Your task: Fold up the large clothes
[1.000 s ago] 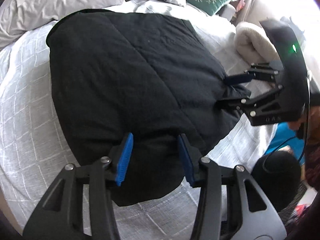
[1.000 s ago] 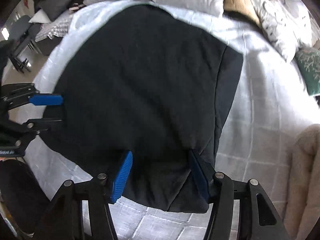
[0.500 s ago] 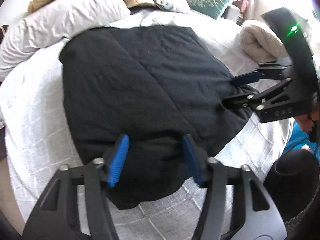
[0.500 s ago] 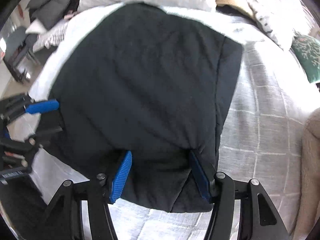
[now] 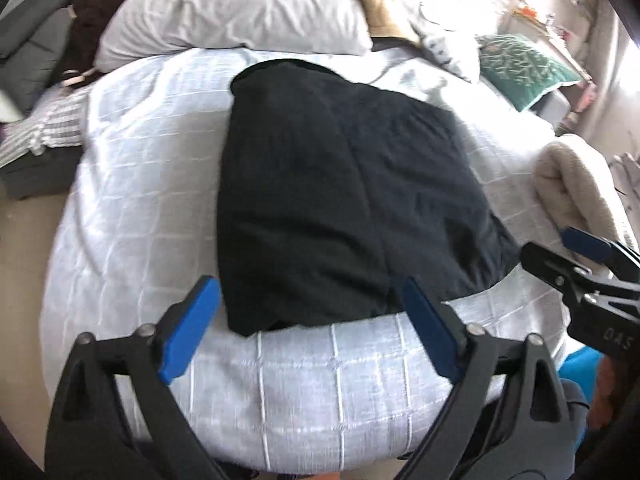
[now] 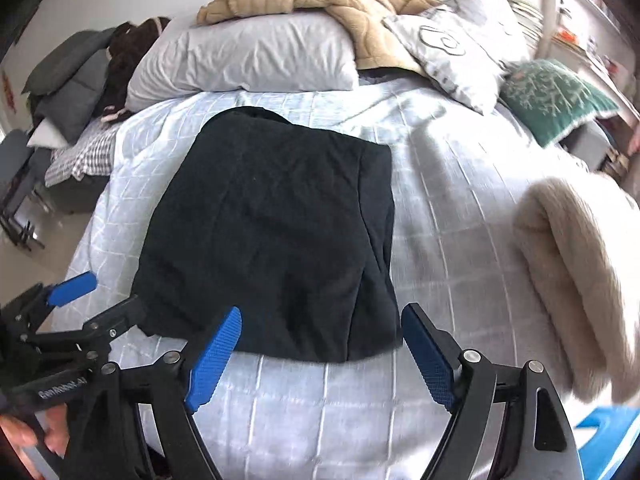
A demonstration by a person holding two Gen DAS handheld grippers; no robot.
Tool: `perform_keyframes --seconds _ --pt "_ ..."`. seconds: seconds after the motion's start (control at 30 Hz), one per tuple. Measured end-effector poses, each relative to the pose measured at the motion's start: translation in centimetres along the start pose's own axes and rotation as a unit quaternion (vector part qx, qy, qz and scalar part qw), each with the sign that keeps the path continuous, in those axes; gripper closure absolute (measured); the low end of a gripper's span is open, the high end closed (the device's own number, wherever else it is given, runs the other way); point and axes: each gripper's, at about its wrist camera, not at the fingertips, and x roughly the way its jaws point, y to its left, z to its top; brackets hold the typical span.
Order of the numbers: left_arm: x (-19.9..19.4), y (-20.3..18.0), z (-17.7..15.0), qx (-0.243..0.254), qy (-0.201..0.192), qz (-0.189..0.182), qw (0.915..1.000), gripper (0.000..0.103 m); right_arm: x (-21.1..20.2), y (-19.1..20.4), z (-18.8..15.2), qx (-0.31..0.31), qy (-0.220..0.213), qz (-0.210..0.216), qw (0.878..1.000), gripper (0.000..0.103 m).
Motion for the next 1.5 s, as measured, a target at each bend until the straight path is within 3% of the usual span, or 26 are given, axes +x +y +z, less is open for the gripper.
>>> perform_keyframes --seconds 0.3,0.63,1.5 --pt "-0.1 0.4 -1.6 -0.013 0.027 0.040 0.9987 0.008 0.1 1.3 -2.5 0.006 0.011 -0.037 0.999 0.018" --pt "-0.3 0.3 -1.4 -0.018 0.023 0.041 0.9987 0.008 0.4 0.9 -3.1 0.009 0.027 -0.051 0.998 0.018" --pt "-0.3 -0.5 -1.4 -0.017 0.021 0.037 0.9990 0.008 0.0 1.0 -3.1 0.013 0.023 -0.037 0.999 0.018"
